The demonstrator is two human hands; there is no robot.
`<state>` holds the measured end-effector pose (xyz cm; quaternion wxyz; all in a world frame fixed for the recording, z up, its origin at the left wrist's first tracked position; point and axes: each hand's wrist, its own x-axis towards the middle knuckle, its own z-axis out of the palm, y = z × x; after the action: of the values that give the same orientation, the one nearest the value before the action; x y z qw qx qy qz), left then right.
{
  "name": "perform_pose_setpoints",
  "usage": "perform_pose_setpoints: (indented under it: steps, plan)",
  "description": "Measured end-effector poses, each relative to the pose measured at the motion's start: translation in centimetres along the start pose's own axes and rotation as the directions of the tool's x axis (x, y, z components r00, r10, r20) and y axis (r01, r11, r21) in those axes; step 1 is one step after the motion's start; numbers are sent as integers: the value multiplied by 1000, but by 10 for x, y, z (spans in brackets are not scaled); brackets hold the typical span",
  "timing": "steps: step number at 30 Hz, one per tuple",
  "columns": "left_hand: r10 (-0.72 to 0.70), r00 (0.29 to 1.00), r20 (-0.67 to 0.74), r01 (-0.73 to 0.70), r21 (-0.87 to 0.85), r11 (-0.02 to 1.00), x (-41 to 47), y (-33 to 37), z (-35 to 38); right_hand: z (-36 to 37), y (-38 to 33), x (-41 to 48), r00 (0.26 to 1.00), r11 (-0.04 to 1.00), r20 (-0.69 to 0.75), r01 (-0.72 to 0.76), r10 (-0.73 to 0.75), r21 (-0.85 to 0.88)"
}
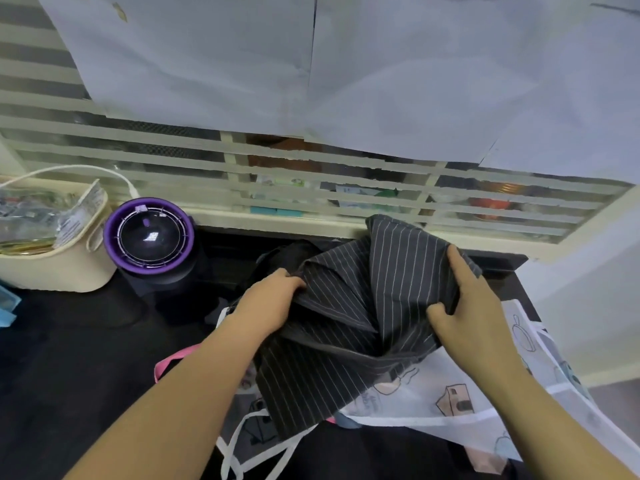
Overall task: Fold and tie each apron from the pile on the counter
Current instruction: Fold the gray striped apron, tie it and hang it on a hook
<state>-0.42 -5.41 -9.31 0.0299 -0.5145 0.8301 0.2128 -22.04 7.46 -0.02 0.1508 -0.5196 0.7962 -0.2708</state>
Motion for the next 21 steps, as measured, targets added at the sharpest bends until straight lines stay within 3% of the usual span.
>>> perform_pose_setpoints:
  steps: [4,6,9,11,13,15,16,18,20,21]
  plan:
    - [40,981,-188,-91,-274,957,-2,-1,-10,2,-2,7,1000,998,7,14,-14,-53]
    - [20,980,-199,-115,-477,872,-3,1,-18,7,-6,9,996,992,54,71,-66,-107]
    - [62,984,-167,-146,-559,817,-2,5,-25,21,-17,15,984,978,148,125,-100,-164]
    - [114,989,-92,-144,-472,870,-5,6,-31,27,-22,17,979,980,188,110,-78,-166]
    - [161,979,128,-125,-251,960,-9,3,-38,27,-20,17,984,988,170,73,-49,-138]
    - [92,938,335,-76,-61,995,-12,2,-45,24,-16,16,992,993,126,48,-34,-111]
    - [59,945,323,-56,-18,998,-11,5,-48,22,-14,14,994,994,105,42,-31,-106]
    - [65,994,92,-62,-36,997,2,17,-50,19,-13,12,997,994,70,47,-41,-94]
    - [120,986,-114,-123,-24,992,22,32,-42,17,-13,10,997,995,52,61,-57,-81]
    - [163,979,-121,-160,38,986,31,38,-36,16,-13,9,997,995,46,64,-60,-78]
